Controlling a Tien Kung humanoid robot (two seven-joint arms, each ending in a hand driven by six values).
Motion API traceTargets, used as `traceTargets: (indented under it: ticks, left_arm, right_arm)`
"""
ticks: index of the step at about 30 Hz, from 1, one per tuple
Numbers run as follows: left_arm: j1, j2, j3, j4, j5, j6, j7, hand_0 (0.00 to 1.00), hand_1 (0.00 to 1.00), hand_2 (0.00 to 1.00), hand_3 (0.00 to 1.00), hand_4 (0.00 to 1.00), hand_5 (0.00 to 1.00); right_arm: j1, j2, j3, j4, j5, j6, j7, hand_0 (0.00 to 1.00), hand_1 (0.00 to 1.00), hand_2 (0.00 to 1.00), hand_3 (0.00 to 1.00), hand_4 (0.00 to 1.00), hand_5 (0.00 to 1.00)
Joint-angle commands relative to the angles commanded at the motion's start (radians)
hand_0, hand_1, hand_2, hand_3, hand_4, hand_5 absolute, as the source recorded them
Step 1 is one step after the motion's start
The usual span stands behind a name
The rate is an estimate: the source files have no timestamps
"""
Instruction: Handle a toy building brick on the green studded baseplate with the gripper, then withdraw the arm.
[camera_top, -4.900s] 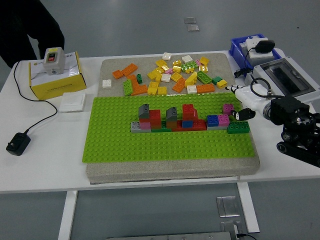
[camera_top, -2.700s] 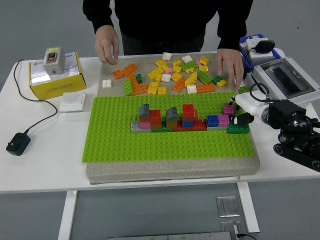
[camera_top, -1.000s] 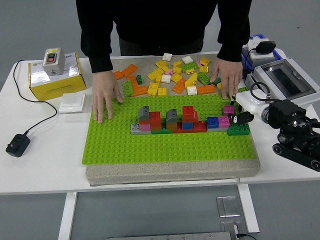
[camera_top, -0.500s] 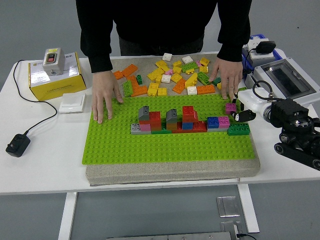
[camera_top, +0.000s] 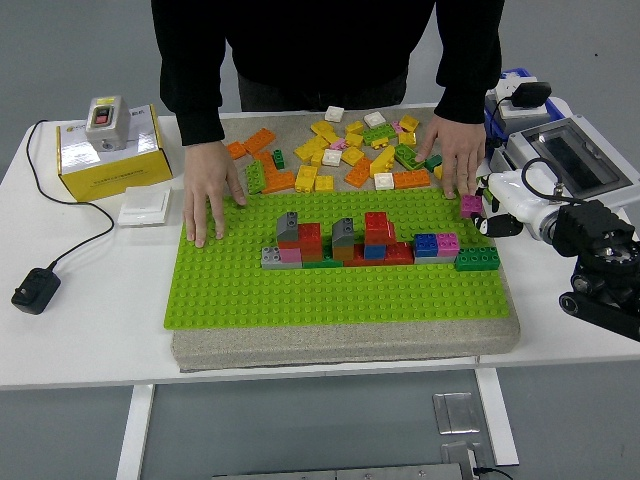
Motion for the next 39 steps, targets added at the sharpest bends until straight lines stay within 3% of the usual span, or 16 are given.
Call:
traceTargets:
  ticks: [7,21,29,30,35,36,39]
  left_arm:
    - [0.000,-0.001,0.001,0.000,-0.003,0.002,-0.001,0.690,0.591,0.636,0.742,0.385,0.607]
    - [0.006,-0.003,0.001,0.000,-0.006,0.004,-0.001,0.690,0.591,0.637,0.742,0.385,0.607]
    - [0.004,-0.003,0.002,0.000,-0.008,0.004,-0.002,0.690,0.591,0.638,0.742,0.386,0.608]
    - [0.004,-0.003,0.003,0.000,-0.009,0.004,-0.002,0.690,0.590,0.638,0.743,0.386,0.608]
    - [0.005,-0.003,0.003,0.000,-0.009,0.005,-0.001,0.690,0.590,0.638,0.743,0.386,0.608]
    - [0.005,-0.003,0.003,0.000,-0.009,0.005,-0.001,0.690,0.590,0.638,0.744,0.386,0.607]
    - [0.005,-0.002,0.003,0.000,-0.009,0.005,-0.001,0.690,0.590,0.638,0.744,0.386,0.607]
  right_arm:
    - [-0.008,-0.012,0.027,0.032,-0.017,-0.006,-0.007,0.419,0.397,0.474,0.596,0.485,0.378]
    - [-0.040,-0.058,0.079,0.212,-0.133,-0.016,-0.048,0.420,0.399,0.475,0.593,0.482,0.378]
    - [-0.046,-0.056,0.083,0.220,-0.133,-0.027,-0.045,0.431,0.417,0.484,0.593,0.480,0.379]
    - [-0.047,-0.055,0.083,0.219,-0.132,-0.028,-0.044,0.445,0.485,0.542,0.586,0.480,0.381]
    - [-0.050,-0.054,0.085,0.213,-0.128,-0.034,-0.039,0.445,0.485,0.542,0.586,0.480,0.381]
    - [-0.050,-0.054,0.085,0.212,-0.128,-0.035,-0.038,0.485,0.567,0.673,0.576,0.481,0.384]
    - [-0.050,-0.053,0.088,0.209,-0.127,-0.035,-0.036,0.485,0.567,0.673,0.576,0.481,0.384]
